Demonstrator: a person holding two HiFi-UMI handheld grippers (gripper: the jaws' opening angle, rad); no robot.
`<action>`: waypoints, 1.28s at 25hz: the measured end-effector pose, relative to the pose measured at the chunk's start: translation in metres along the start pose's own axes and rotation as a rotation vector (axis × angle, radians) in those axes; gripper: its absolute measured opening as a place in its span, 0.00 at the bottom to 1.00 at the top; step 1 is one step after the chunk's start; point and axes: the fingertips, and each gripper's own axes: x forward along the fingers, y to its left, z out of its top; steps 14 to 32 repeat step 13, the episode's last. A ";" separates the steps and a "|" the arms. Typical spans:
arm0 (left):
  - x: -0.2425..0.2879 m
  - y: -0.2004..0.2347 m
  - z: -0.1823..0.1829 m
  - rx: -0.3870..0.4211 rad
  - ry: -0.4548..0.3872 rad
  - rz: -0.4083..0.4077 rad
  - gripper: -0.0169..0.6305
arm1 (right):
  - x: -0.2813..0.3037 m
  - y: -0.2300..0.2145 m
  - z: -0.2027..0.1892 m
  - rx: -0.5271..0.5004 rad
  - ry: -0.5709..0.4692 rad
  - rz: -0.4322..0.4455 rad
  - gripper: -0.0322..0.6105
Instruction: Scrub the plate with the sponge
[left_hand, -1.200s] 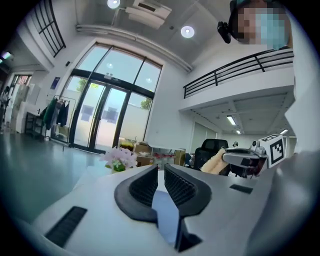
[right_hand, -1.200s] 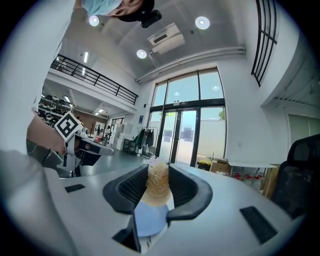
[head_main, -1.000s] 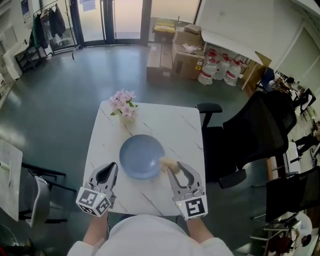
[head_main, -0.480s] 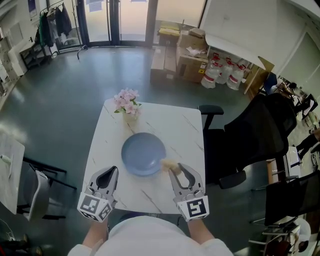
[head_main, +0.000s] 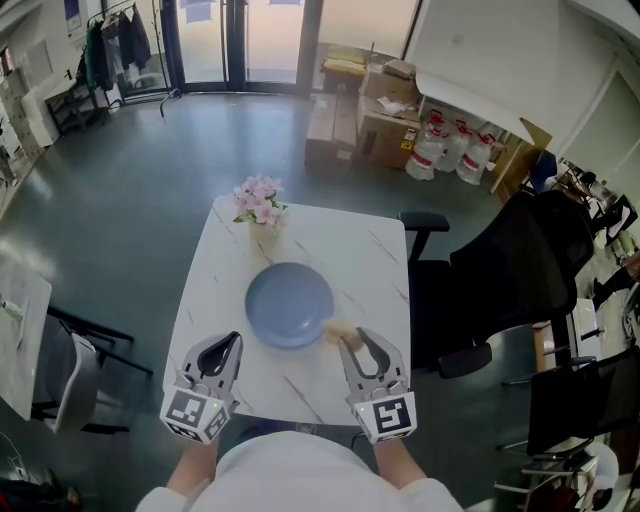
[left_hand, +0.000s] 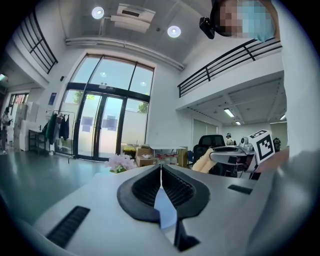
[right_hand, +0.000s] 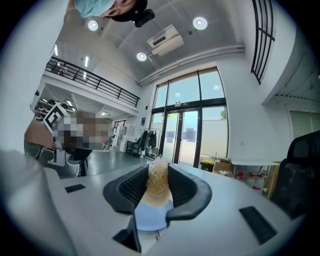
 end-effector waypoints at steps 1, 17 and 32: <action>0.000 0.000 0.000 0.002 0.001 0.001 0.09 | 0.000 0.000 0.001 -0.002 -0.002 -0.001 0.26; 0.002 -0.004 0.003 -0.007 -0.004 0.004 0.09 | 0.000 0.001 0.001 -0.034 -0.001 0.005 0.26; 0.002 -0.004 0.003 -0.007 -0.004 0.004 0.09 | 0.000 0.001 0.001 -0.034 -0.001 0.005 0.26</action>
